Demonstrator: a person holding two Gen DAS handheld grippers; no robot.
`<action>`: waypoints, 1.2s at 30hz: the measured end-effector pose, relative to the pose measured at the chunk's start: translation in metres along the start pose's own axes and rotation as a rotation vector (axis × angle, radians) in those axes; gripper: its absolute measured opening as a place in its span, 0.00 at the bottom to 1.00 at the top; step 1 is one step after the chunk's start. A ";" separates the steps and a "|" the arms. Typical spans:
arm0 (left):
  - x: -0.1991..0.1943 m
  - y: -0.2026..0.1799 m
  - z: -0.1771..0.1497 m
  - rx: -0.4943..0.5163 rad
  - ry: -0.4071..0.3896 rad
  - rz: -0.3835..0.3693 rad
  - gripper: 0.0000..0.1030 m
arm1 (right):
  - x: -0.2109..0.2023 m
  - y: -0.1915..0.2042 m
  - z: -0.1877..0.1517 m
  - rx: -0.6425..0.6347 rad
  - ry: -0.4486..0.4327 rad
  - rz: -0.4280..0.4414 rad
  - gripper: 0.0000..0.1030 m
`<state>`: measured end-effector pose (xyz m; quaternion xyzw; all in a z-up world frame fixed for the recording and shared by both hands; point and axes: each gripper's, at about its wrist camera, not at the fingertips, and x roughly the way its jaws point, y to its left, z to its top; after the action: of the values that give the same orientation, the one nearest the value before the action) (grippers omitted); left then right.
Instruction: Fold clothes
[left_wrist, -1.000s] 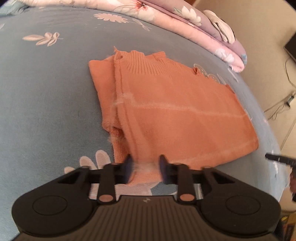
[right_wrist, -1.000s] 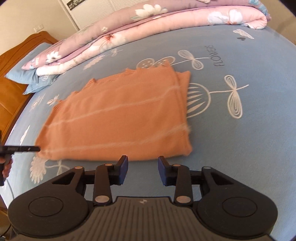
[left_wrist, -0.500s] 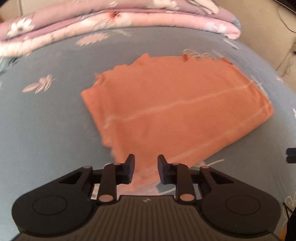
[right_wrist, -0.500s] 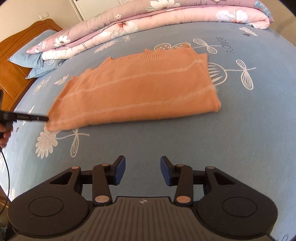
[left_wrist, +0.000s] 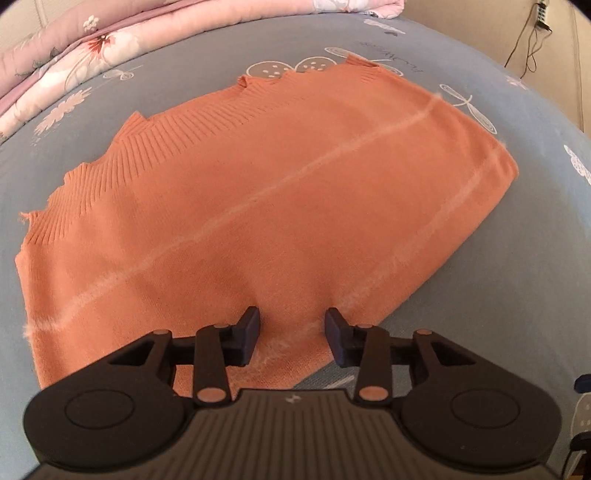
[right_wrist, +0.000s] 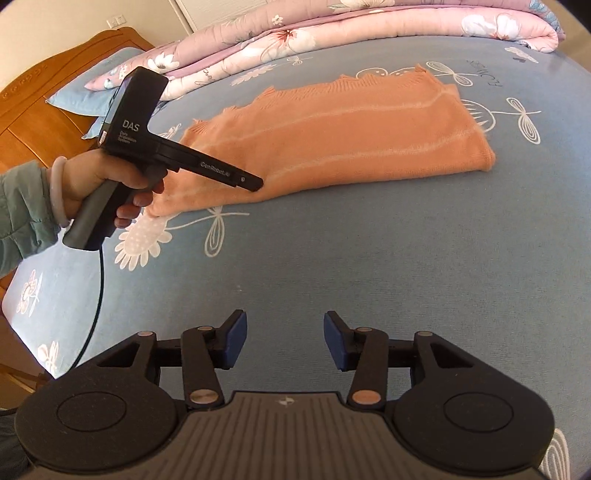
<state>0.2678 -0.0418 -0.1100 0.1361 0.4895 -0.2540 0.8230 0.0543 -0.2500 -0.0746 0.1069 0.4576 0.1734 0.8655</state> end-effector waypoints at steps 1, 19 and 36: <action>-0.006 0.000 0.005 0.005 -0.011 -0.006 0.39 | 0.001 -0.002 0.000 0.003 -0.006 0.009 0.50; -0.008 0.036 0.095 -0.117 -0.017 0.094 0.53 | 0.070 0.025 0.060 -0.187 -0.099 0.159 0.54; 0.051 -0.039 0.179 -0.010 -0.012 -0.047 0.58 | 0.037 -0.081 0.131 0.000 -0.349 -0.017 0.60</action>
<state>0.3982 -0.1730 -0.0676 0.1191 0.4887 -0.2716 0.8205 0.1986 -0.3129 -0.0568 0.1314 0.3013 0.1452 0.9332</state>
